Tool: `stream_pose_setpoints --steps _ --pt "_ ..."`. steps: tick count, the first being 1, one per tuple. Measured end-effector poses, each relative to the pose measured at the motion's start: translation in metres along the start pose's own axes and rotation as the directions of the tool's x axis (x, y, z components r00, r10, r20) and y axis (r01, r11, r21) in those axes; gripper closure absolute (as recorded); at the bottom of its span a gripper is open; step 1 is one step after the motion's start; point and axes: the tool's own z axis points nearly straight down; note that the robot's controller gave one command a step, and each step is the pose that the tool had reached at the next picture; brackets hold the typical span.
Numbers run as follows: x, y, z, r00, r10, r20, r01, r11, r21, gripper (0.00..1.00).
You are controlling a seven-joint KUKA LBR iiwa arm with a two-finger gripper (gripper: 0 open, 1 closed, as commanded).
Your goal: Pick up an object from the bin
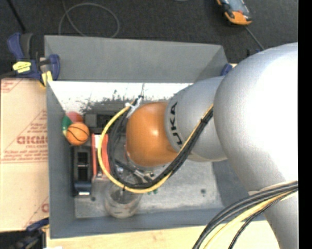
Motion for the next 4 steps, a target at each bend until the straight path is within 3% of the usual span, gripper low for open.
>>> stream_pose_setpoints --steps 4 --pt "0.001 0.000 -0.015 1.000 0.002 -0.011 -0.002 1.000 0.001 1.00"
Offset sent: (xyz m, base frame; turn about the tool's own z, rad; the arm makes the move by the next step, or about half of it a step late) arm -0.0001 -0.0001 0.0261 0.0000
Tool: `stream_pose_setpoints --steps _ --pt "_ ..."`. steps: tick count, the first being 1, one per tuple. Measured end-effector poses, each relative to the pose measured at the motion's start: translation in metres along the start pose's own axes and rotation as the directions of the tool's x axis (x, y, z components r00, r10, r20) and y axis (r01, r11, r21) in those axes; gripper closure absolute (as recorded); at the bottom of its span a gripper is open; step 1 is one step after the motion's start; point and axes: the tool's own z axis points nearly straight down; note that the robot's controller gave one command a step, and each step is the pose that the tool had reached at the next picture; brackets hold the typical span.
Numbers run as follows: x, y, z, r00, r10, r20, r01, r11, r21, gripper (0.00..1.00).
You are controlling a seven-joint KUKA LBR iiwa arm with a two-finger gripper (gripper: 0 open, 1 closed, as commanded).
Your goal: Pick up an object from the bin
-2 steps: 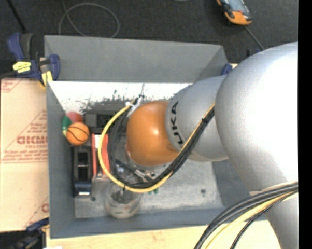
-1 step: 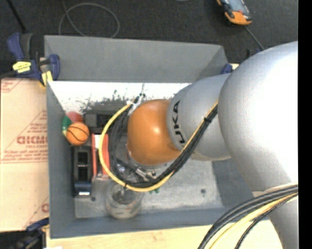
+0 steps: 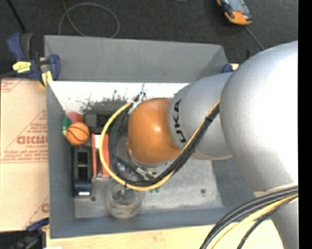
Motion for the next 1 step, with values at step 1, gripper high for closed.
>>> stream_pose_setpoints --steps 1 --pt "0.0015 -0.0002 -0.0065 1.000 0.001 -0.006 -0.001 1.000 0.000 1.00"
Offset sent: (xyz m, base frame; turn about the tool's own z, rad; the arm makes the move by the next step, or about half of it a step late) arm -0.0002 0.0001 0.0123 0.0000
